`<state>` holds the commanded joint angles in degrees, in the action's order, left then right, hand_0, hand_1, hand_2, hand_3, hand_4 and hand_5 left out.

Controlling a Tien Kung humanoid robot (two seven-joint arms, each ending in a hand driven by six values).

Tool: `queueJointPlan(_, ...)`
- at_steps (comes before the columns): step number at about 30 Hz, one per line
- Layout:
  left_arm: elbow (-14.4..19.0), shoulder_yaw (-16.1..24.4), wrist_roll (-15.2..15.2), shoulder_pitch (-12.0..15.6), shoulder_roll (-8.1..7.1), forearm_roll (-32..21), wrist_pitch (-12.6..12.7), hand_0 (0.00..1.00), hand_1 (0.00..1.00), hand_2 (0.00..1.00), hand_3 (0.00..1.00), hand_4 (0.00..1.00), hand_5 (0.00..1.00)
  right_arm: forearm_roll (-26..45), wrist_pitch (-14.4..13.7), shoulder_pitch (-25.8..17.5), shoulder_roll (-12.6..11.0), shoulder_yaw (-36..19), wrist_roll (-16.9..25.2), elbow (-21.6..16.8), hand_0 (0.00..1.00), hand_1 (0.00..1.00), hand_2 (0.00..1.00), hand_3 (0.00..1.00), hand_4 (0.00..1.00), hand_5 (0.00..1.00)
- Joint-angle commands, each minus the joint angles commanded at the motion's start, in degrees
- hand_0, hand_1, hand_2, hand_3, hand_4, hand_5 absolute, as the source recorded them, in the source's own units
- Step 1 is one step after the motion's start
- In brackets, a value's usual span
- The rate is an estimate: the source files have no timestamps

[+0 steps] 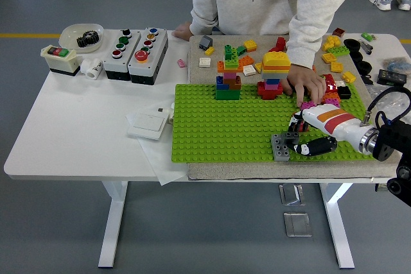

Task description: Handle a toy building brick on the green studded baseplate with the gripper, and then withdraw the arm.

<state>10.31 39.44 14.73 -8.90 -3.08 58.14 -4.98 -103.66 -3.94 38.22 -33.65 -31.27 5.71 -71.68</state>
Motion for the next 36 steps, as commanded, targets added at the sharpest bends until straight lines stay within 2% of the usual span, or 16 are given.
queueJointPlan(8, 0.0, -1.1, -0.2, 0.0, -0.03, -1.0, -0.1, 0.787, 0.709, 0.605, 0.541, 0.534, 0.555, -1.0, -0.7, -0.1, 1.1, 0.6, 0.8, 1.3, 0.499, 0.52, 0.556, 0.526, 0.706, 0.396)
queueJointPlan(36, 0.0, -0.7, 0.0, 0.0, -0.07, -0.4, -0.1, 0.783, 0.708, 0.605, 0.541, 0.534, 0.554, -2.5, -0.9, 0.2, 3.5, 0.0, 0.5, 3.7, 0.505, 0.532, 0.562, 0.528, 0.711, 0.39)
